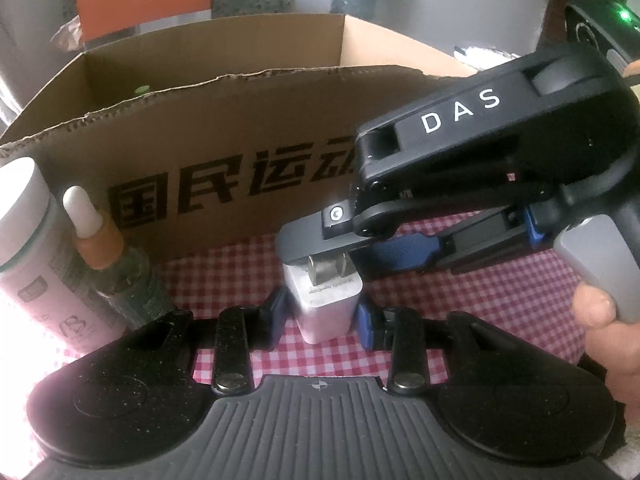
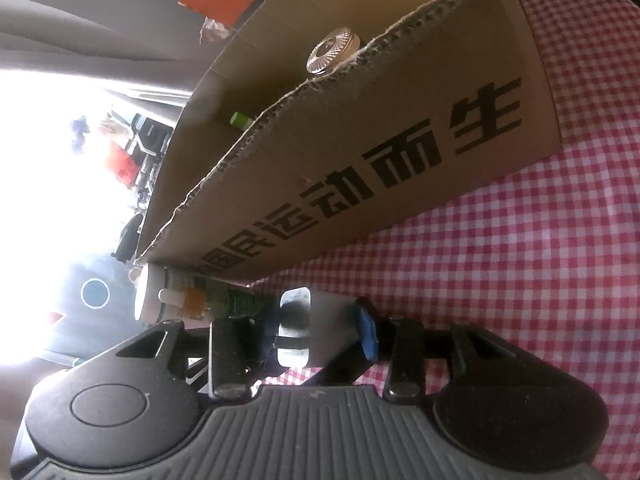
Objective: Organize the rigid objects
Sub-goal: 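Grasp the white plug charger with the right gripper, then carry the charger into the box and open the right gripper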
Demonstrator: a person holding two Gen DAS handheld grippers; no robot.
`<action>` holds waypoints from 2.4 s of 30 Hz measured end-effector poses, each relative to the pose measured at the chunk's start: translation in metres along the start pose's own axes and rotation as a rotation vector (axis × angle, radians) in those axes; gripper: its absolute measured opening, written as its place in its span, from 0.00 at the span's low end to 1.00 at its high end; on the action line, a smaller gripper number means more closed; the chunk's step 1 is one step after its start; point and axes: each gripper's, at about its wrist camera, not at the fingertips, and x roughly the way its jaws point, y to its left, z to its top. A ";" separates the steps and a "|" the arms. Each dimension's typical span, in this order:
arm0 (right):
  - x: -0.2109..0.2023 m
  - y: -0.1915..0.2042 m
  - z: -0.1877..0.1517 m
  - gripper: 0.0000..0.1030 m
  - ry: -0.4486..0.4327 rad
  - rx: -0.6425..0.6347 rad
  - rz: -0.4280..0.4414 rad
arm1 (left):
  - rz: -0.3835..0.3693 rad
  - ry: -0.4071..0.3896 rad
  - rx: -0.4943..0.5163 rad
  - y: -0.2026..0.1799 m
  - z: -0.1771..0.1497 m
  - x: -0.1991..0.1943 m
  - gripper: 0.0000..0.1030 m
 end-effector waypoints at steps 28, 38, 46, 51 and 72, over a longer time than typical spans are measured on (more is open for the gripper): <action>-0.075 0.079 0.100 0.43 -0.165 -0.308 -0.008 | -0.006 -0.169 -0.035 -0.010 0.127 -0.042 0.33; -0.023 0.059 0.185 0.43 -0.047 -0.335 -0.167 | -0.090 -0.003 -0.215 0.021 0.185 0.053 0.32; 0.006 0.052 0.212 0.42 0.006 -0.424 -0.256 | -0.074 0.054 -0.264 0.031 0.205 0.086 0.29; 0.015 0.053 0.220 0.41 0.011 -0.467 -0.282 | -0.076 0.091 -0.292 0.034 0.210 0.100 0.29; -0.026 0.061 0.218 0.40 -0.088 -0.461 -0.260 | -0.071 0.011 -0.246 0.026 0.207 0.057 0.50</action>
